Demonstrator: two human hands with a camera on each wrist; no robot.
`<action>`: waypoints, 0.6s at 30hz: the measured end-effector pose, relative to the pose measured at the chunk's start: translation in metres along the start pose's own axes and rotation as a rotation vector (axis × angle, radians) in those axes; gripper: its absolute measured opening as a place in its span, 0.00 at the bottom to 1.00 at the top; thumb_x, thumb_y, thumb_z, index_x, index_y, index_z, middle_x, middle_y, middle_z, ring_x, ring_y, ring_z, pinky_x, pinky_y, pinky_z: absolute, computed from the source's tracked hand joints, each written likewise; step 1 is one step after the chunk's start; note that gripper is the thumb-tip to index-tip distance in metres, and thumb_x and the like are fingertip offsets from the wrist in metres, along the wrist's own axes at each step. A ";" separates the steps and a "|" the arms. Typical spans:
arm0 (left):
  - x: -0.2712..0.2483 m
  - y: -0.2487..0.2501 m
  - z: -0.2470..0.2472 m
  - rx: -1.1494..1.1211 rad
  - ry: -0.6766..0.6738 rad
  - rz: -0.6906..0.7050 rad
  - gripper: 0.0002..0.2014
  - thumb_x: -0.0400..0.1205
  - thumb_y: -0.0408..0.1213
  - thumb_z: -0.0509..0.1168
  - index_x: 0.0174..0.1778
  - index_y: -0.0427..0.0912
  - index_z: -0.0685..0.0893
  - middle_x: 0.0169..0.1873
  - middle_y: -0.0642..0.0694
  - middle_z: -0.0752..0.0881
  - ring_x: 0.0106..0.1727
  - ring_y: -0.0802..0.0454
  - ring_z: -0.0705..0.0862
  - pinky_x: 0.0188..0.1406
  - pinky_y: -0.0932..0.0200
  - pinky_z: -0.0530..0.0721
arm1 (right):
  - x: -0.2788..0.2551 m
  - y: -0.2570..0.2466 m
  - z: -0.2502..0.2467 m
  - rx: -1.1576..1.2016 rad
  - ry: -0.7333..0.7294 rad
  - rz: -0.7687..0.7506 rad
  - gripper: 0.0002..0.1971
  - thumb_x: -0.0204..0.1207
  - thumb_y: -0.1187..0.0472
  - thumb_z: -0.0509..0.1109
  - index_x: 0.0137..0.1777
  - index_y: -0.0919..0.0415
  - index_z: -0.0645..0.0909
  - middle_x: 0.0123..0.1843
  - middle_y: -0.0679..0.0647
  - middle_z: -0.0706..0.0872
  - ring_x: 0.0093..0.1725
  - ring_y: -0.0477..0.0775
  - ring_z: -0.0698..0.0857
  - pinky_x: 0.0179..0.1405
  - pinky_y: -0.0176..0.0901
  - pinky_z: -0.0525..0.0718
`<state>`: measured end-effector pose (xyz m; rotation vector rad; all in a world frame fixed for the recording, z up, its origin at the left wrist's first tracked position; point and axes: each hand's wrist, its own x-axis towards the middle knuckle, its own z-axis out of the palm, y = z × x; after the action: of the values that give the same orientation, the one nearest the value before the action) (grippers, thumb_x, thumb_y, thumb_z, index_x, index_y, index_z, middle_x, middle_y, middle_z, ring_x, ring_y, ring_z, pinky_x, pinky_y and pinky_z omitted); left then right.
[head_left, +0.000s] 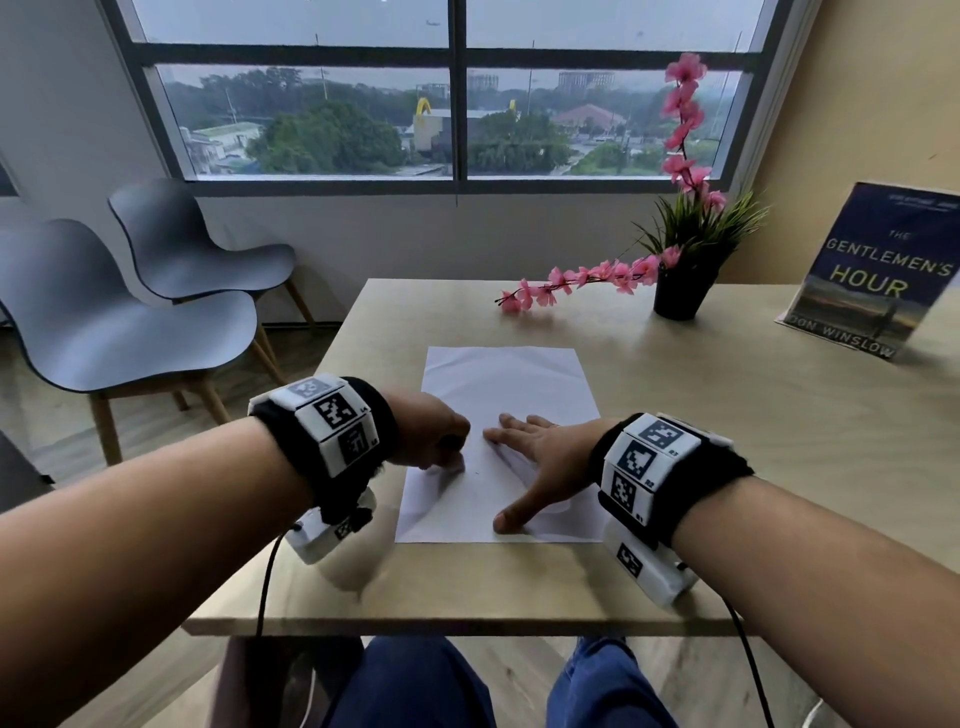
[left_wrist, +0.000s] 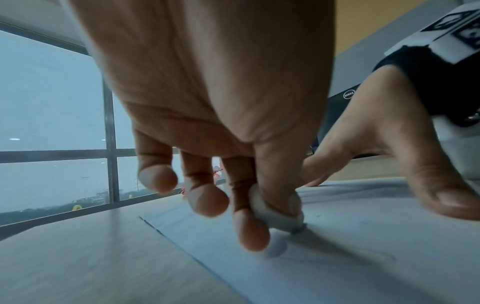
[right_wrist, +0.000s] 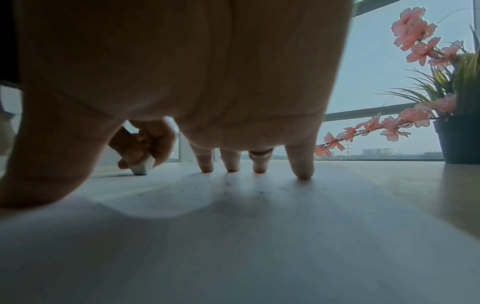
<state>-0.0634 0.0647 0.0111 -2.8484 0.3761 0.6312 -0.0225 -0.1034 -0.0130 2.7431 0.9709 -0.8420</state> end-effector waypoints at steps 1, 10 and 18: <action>0.000 0.001 0.001 0.006 -0.001 0.001 0.12 0.85 0.49 0.58 0.55 0.45 0.78 0.53 0.45 0.86 0.44 0.50 0.75 0.47 0.55 0.75 | 0.000 0.000 0.000 -0.001 0.000 0.000 0.58 0.64 0.28 0.71 0.85 0.40 0.37 0.86 0.40 0.34 0.86 0.49 0.37 0.83 0.65 0.46; 0.002 -0.005 -0.002 0.005 -0.011 -0.020 0.12 0.85 0.49 0.58 0.54 0.44 0.78 0.53 0.45 0.86 0.45 0.49 0.76 0.47 0.56 0.75 | 0.001 0.001 0.000 0.016 -0.007 -0.002 0.58 0.64 0.28 0.72 0.84 0.39 0.37 0.86 0.40 0.34 0.85 0.49 0.37 0.83 0.65 0.45; -0.005 -0.003 0.003 -0.034 -0.054 0.055 0.07 0.85 0.46 0.59 0.50 0.47 0.77 0.52 0.46 0.87 0.46 0.51 0.78 0.49 0.55 0.77 | 0.002 0.001 0.000 0.003 -0.007 -0.002 0.59 0.63 0.27 0.71 0.84 0.39 0.36 0.86 0.39 0.34 0.85 0.49 0.37 0.83 0.66 0.46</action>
<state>-0.0675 0.0692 0.0112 -2.8553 0.4396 0.7303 -0.0203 -0.1030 -0.0144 2.7398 0.9719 -0.8538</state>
